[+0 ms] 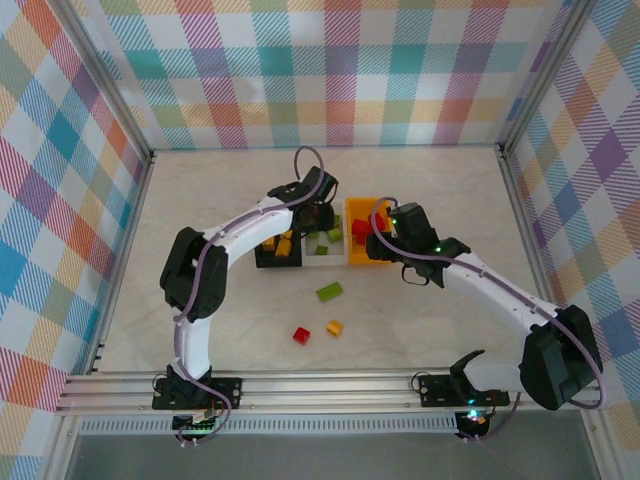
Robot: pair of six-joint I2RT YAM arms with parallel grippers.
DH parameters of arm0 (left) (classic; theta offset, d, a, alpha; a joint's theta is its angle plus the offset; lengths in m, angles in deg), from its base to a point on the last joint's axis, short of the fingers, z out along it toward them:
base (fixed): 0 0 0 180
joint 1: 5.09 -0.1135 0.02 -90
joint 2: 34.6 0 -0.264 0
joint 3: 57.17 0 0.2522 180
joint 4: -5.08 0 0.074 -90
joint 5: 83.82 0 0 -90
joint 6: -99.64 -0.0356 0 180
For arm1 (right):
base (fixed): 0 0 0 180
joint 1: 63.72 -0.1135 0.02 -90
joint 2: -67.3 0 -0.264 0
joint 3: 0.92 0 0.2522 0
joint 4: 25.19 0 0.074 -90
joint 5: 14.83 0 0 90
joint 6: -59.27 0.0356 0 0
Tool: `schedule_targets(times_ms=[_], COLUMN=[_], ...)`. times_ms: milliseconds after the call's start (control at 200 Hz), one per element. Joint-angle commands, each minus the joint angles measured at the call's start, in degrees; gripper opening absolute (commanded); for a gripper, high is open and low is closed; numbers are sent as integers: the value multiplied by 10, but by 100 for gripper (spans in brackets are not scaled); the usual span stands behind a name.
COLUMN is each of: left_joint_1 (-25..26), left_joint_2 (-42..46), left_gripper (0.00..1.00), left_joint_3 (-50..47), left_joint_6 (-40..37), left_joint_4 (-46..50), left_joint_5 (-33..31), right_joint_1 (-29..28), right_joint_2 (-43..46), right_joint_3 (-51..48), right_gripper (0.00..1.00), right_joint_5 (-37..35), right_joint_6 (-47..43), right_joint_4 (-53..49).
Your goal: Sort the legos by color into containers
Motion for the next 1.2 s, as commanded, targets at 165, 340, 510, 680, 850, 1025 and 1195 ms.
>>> schedule_targets(times_ms=[165,340,510,680,850,1025,1195], left_joint_1=[14,50,80,80,74,52,36], left_joint_2=[47,160,304,450,549,601,616], left_gripper=[76,85,90,100,100,100,100], left_joint_3=[6,-97,-261,-396,-464,-494,-498], left_joint_6=[-13,-11,27,71,102,117,118], left_joint_4=[30,15,-1,28,62,70,74], left_joint_5=[2,11,7,-31,-64,-65,-57], right_joint_1=[8,7,-5,-100,-209,-285,-308], right_joint_2=[24,27,18,-1,-53,-135,-179], right_joint_3=[-5,-10,-25,-53,-69,-49,-40], right_gripper=[76,77,75,75,76,75,70], right_joint_5=[10,30,125,158,168,102,62], right_joint_6=[14,9,-9,-26,-26,-33,-31], right_joint_4=[-3,-6,-8,-12,-10,-15,-5])
